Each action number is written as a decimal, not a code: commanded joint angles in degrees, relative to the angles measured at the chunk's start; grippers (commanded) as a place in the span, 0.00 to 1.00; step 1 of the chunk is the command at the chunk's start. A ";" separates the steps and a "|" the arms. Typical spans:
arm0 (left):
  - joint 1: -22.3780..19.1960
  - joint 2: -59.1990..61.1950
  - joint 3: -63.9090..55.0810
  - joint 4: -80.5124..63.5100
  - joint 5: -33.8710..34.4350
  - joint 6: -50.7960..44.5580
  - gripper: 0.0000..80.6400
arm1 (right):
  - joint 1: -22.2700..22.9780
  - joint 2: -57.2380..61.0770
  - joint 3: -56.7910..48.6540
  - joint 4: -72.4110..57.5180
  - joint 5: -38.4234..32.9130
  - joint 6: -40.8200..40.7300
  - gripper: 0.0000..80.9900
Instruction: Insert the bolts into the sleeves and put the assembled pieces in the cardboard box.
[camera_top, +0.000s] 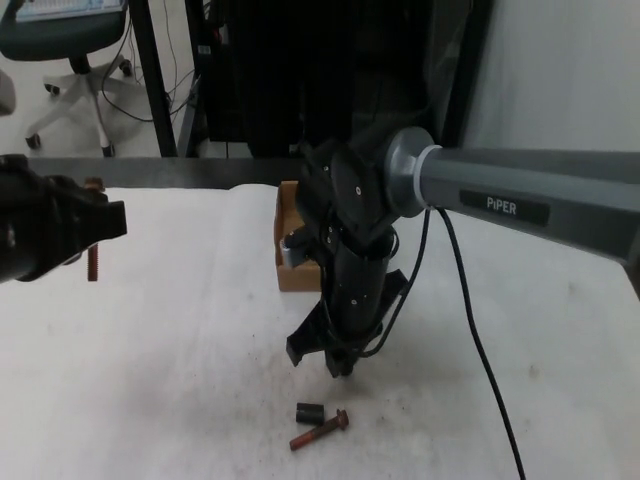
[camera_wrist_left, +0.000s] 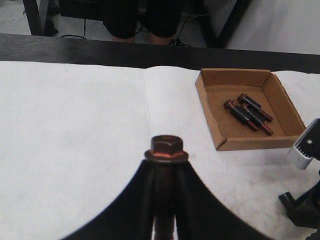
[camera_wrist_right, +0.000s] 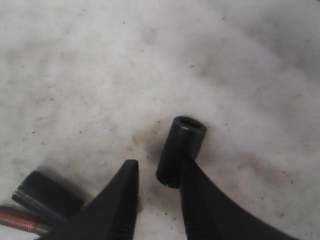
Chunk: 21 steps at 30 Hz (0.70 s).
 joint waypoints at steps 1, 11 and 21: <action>0.11 -0.63 -0.18 -1.10 0.14 -0.13 0.00 | -0.85 0.63 -0.33 0.11 1.89 -0.58 0.35; 0.11 -0.60 0.24 -1.10 0.14 -0.13 0.00 | -1.04 1.52 -0.25 -2.07 1.89 -0.58 0.35; 0.11 -0.60 0.44 -0.61 0.14 -0.13 0.00 | -1.34 3.88 -0.25 -1.46 1.89 -2.26 0.35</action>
